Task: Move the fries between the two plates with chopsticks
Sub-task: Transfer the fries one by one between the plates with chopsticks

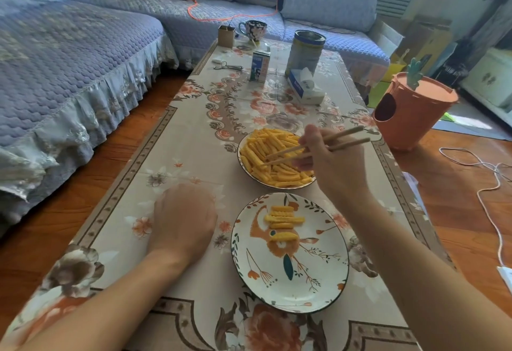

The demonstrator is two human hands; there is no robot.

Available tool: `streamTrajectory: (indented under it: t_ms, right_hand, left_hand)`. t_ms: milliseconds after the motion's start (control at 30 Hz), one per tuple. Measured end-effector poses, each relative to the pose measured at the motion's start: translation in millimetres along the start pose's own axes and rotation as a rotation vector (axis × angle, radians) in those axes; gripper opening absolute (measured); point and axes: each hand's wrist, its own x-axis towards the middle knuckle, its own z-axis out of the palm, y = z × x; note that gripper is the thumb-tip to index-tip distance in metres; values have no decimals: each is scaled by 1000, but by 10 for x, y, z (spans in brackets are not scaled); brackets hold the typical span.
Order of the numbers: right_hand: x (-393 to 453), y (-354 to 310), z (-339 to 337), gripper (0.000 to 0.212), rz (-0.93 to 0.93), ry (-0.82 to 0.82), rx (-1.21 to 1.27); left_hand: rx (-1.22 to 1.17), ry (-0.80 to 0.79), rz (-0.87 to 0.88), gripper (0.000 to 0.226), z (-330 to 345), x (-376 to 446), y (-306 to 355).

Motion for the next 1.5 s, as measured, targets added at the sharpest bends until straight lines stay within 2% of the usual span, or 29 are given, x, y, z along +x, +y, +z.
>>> streamTrajectory:
  t_ms: [100,267,333,533,633,733,833,1033,1300,1433,1500]
  right_hand:
    - [103,45,270,25,-43,15,-46]
    - [186,83,457,40,-56,18,-182]
    - [192,66,448,44,-30,35,-168]
    - [95,-105,104,37,45,57,3]
    - [-111,-153,-273,43,110,-56,86]
    - [-426,-68,-628,46,210,-203,62]
    - [-689,116,-804,46,256,-239,0]
    - [-864,228,-881,21,83,-186,-92]
    - [-847,225,-803,18,38,-176,-66]
    - [-797,128,-856,22,28,-178,-55]
    - [-672,90,-847,23,28,-115,-17]
  left_hand:
    - [5,-2,3,34,-2,5,-4]
    - [2,-10,-1,35,-6,15,-4]
    - [1,-14,-3,35,-8,18,-5]
    - [3,-24,-1,38,-22,8,-2]
    - [4,-24,-3,34,-29,7,2]
    - [7,-25,-5,28,-22,2,2]
    - [9,-24,-7,28,-25,-1,11]
    - [20,-33,-3,34,-51,-10,26]
    - [22,-26,0,28,-31,-9,16]
    - [13,-17,9,37,-42,-12,24]
    - [12,-14,12,39,-47,-10,31]
